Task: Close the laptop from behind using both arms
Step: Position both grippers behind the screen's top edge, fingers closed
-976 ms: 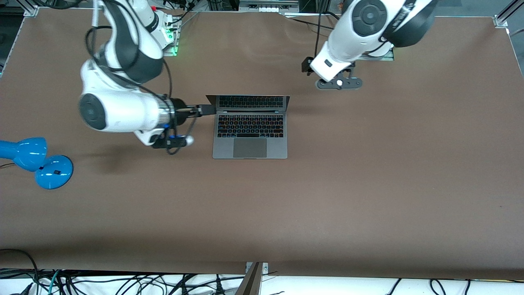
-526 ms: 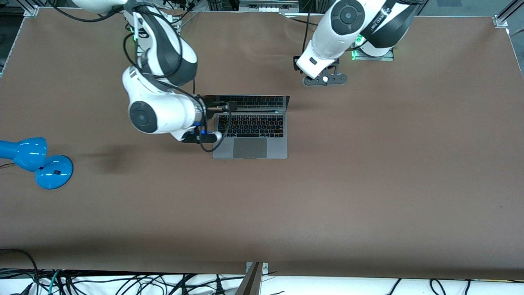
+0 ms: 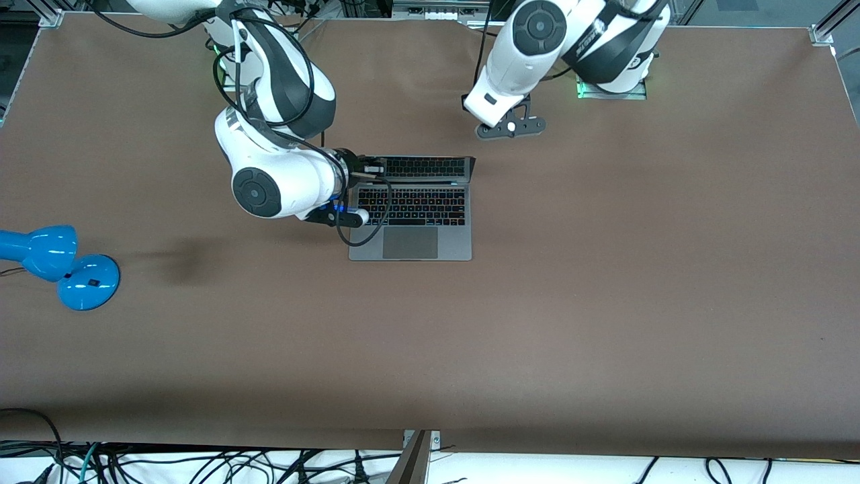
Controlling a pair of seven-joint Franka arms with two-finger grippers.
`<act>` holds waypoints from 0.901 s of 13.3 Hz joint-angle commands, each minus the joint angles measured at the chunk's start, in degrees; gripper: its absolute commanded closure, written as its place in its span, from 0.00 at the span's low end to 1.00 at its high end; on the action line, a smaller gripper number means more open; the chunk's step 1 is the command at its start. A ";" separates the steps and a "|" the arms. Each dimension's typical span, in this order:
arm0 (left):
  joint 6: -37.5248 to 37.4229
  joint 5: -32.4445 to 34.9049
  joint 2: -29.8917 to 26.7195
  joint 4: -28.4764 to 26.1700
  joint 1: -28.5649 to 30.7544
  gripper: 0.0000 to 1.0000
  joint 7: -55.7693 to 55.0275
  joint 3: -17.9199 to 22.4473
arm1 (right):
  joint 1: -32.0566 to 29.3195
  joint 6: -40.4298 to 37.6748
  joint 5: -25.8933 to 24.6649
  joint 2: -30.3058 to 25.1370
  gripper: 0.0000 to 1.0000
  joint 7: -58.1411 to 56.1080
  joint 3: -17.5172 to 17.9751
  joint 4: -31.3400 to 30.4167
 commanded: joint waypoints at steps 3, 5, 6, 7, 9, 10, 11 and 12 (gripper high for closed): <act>5.17 -0.49 6.80 1.12 0.11 1.00 -0.96 -0.13 | -0.23 -4.29 0.90 0.06 0.70 2.01 1.24 0.68; 6.06 0.38 9.35 2.88 0.11 1.00 -1.31 -0.04 | -0.14 -4.29 0.90 0.15 0.79 2.19 1.68 0.42; 6.06 1.34 10.66 4.19 0.11 1.00 -2.01 -0.04 | 0.30 -4.29 0.90 0.41 0.80 2.36 1.68 0.42; 6.06 2.40 12.07 5.51 0.02 1.00 -3.41 -0.04 | 0.74 -4.29 0.82 0.50 0.83 2.28 1.68 0.42; 6.06 5.64 14.88 7.80 -0.24 1.00 -5.96 -0.04 | 1.27 -4.21 0.73 1.20 0.87 1.93 1.68 0.42; 6.06 6.88 15.94 8.59 -0.85 1.00 -6.84 -0.04 | 1.18 -4.29 0.64 1.29 0.87 1.84 1.68 0.33; 6.15 8.28 16.91 9.03 -0.86 1.00 -7.37 -0.04 | 1.18 -4.21 0.29 1.72 0.87 1.75 1.68 0.33; 6.15 8.99 17.61 9.47 -0.95 1.00 -7.90 -0.04 | 1.18 -4.20 -0.06 2.16 0.87 1.75 1.68 0.33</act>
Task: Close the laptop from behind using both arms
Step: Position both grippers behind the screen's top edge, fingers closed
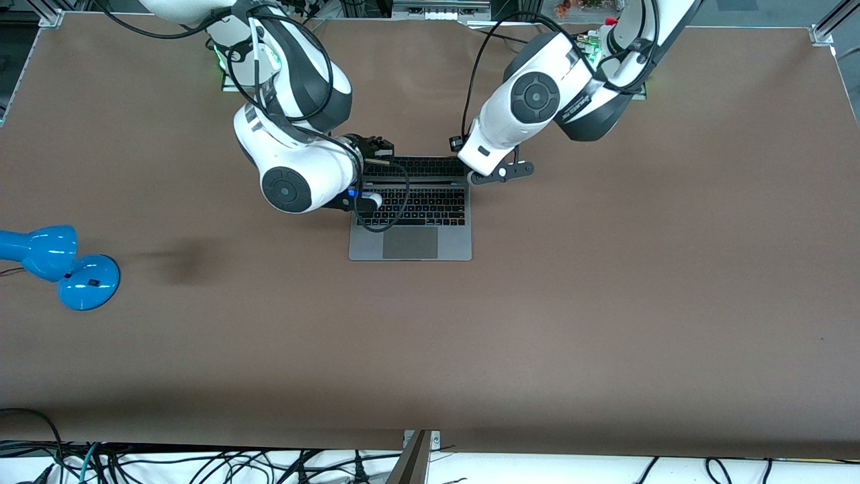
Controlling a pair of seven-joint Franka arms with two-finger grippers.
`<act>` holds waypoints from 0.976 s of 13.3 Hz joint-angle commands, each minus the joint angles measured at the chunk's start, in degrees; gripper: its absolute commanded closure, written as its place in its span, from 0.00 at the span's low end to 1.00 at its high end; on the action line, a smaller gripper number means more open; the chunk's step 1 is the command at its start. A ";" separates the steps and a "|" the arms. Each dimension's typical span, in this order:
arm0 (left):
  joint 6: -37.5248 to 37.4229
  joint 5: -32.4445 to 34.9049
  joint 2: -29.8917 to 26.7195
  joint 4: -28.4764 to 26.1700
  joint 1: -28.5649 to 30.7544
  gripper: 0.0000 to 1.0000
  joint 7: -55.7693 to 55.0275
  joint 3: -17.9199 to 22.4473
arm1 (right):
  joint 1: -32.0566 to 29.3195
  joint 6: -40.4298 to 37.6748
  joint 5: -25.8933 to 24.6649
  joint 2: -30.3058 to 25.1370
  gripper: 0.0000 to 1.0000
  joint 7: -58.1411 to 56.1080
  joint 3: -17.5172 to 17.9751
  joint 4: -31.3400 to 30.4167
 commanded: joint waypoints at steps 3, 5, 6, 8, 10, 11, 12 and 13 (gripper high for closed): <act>-0.35 2.94 3.95 3.17 -0.75 1.00 -2.39 -0.23 | -0.22 -0.30 -0.87 1.95 0.87 -0.33 0.29 0.38; -0.35 2.94 4.38 3.95 -0.75 1.00 -2.39 -0.06 | -0.30 -0.04 -1.40 2.21 0.87 -1.73 0.12 0.38; -0.35 3.46 5.17 4.66 -0.75 1.00 -2.39 0.03 | -0.57 -0.04 -1.75 2.21 0.87 -1.74 0.03 0.47; -0.35 4.17 5.88 5.28 -0.75 1.00 -2.48 0.21 | -0.83 0.23 -2.54 2.21 0.87 -1.91 -0.06 0.56; -0.35 4.87 6.32 5.45 -0.75 1.00 -2.48 0.29 | -0.92 0.40 -5.78 2.21 0.87 -2.00 -0.06 0.65; -0.26 5.05 6.93 5.89 -0.75 1.00 -2.48 0.38 | -0.92 0.49 -6.06 2.21 0.87 -2.00 -0.06 0.65; -0.35 5.66 7.63 7.37 -0.75 1.00 -2.48 0.30 | -0.92 1.01 -6.23 2.21 0.87 -2.17 -0.06 0.65; -0.35 6.27 8.16 7.56 -0.75 1.00 -3.26 0.30 | -0.92 1.54 -6.24 2.39 0.87 -2.70 -0.15 0.56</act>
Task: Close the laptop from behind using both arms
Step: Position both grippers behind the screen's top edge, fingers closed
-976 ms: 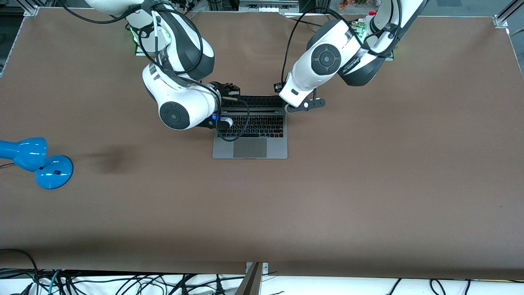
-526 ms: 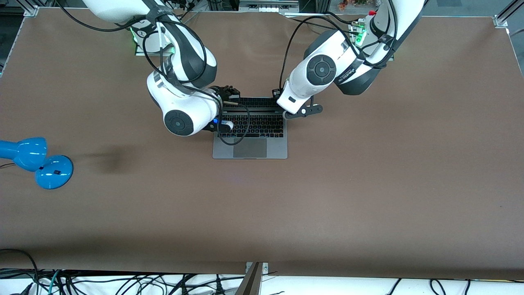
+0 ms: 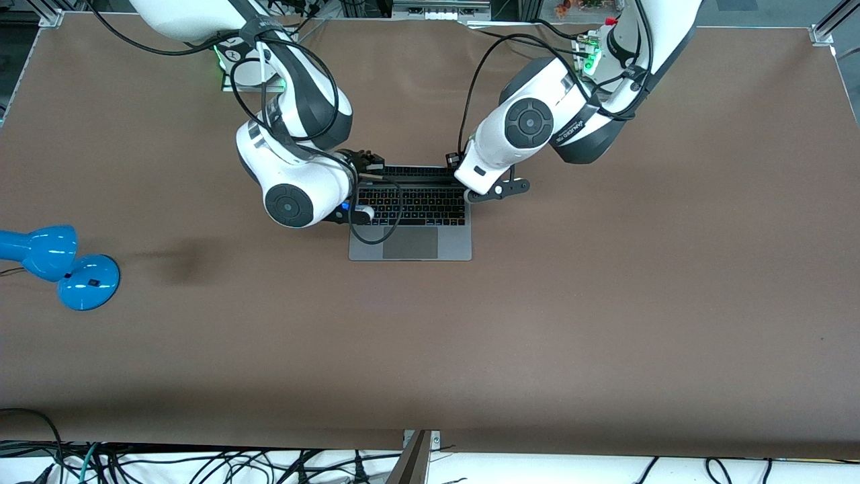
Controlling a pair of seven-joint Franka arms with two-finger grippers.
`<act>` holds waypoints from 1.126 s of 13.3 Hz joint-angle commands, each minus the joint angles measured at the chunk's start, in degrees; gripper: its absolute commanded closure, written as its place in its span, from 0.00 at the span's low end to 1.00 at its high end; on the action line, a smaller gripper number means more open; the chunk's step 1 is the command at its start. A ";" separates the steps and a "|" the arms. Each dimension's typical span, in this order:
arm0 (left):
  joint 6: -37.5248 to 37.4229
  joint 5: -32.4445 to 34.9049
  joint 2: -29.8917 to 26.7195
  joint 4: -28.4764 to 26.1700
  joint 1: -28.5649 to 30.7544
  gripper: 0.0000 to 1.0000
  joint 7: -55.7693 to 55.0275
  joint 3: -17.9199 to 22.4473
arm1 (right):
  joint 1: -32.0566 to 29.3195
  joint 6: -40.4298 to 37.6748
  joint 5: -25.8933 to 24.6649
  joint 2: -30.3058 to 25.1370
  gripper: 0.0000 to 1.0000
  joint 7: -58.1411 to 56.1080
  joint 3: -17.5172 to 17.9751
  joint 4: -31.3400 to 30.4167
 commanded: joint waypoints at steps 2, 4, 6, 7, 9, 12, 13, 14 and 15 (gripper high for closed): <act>-0.35 4.71 3.96 4.20 -0.60 1.00 -2.42 0.02 | -0.32 1.48 -0.88 0.42 0.87 -1.37 0.19 0.44; -0.35 5.85 5.19 5.44 -0.51 1.00 -2.94 0.11 | -0.41 1.92 -1.05 0.42 0.87 -1.98 -0.34 0.53; -0.35 6.56 5.89 5.53 -0.51 1.00 -3.21 0.11 | -0.41 2.80 -0.96 0.42 0.87 -4.08 -1.65 0.53; -0.35 6.65 5.90 5.62 -0.51 1.00 -3.21 0.11 | -0.41 3.24 -0.88 0.51 0.87 -4.79 -2.18 0.44; -0.35 6.65 5.99 5.62 -0.51 1.00 -3.21 0.11 | -0.41 3.94 -0.96 0.68 0.87 -4.80 -2.45 0.44; -0.27 6.65 6.16 5.62 -0.51 1.00 -3.21 0.37 | -0.50 6.23 -0.96 1.21 0.87 -4.80 -2.54 0.44; -0.27 6.65 6.42 5.88 -0.59 1.00 -3.21 0.37 | -0.50 6.58 -1.05 1.30 0.87 -4.80 -2.54 0.44; -0.27 7.17 7.12 7.28 -0.68 1.00 -3.30 0.37 | -0.50 6.84 -1.23 1.74 0.87 -4.88 -2.97 0.44; -0.27 8.05 7.91 7.99 -1.38 1.00 -4.26 0.46 | -0.41 7.46 -1.31 1.83 0.87 -4.88 -3.50 0.44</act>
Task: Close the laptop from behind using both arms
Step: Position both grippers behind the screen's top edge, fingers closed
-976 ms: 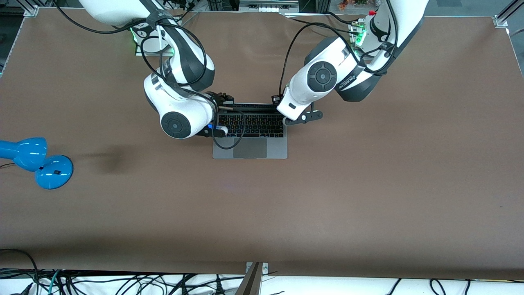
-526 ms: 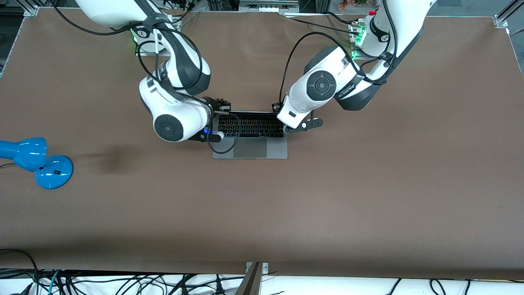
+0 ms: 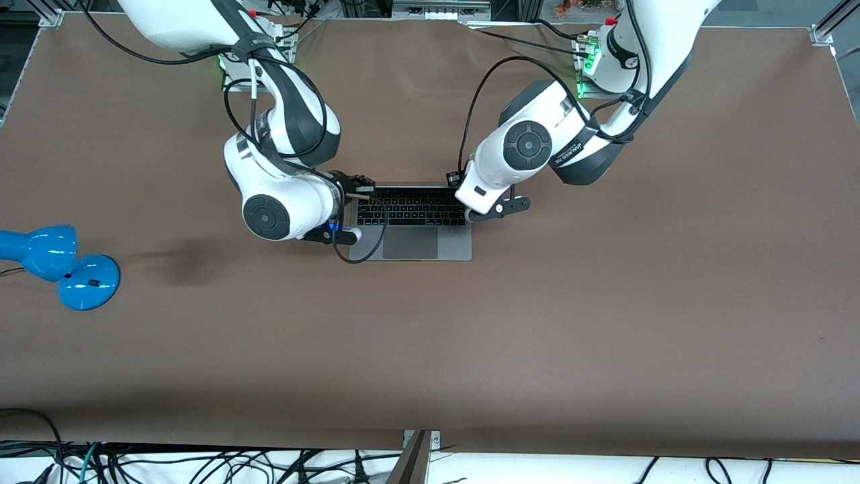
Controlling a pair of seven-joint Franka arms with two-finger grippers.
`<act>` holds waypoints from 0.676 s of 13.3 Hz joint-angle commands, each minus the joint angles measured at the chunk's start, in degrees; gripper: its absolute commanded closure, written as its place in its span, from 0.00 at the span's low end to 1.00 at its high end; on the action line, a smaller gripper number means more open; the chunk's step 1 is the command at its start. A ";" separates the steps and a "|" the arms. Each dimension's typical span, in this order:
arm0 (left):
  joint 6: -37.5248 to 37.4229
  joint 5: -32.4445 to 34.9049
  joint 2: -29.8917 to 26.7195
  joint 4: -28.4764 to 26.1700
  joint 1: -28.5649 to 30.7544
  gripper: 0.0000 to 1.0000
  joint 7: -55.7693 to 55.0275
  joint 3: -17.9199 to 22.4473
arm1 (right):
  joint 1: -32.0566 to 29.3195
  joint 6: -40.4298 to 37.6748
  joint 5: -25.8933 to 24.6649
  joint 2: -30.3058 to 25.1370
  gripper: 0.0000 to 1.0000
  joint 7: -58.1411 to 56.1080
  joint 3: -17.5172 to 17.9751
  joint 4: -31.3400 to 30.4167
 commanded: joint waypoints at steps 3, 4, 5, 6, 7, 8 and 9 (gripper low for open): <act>-0.31 5.26 5.04 5.54 -1.63 1.00 -3.10 0.20 | -0.14 3.73 -0.80 0.69 0.87 -0.80 -0.57 0.45; -0.31 5.53 5.57 5.72 -1.71 1.00 -3.19 0.20 | -0.23 4.61 -0.80 0.69 0.87 -0.80 -0.57 0.53; -0.31 5.53 6.01 5.90 -1.89 1.00 -3.19 0.20 | -0.23 5.40 -0.80 0.78 0.87 -0.89 -0.57 0.45; -0.31 5.62 6.36 6.59 -2.15 1.00 -3.19 0.46 | -0.23 5.93 -0.72 1.04 0.87 -0.89 -0.57 0.44; -0.31 5.62 6.80 7.04 -3.02 1.00 -3.19 1.51 | -0.23 5.94 -0.71 1.22 0.87 -1.15 -0.65 0.44; -0.31 5.53 6.89 7.74 -4.51 1.00 -3.19 2.91 | -0.23 6.02 -0.71 1.48 0.87 -1.85 -0.83 0.44; -0.31 5.44 6.98 7.92 -6.09 1.00 -3.19 4.75 | -0.23 6.03 -0.63 1.83 0.87 -2.90 -1.79 0.53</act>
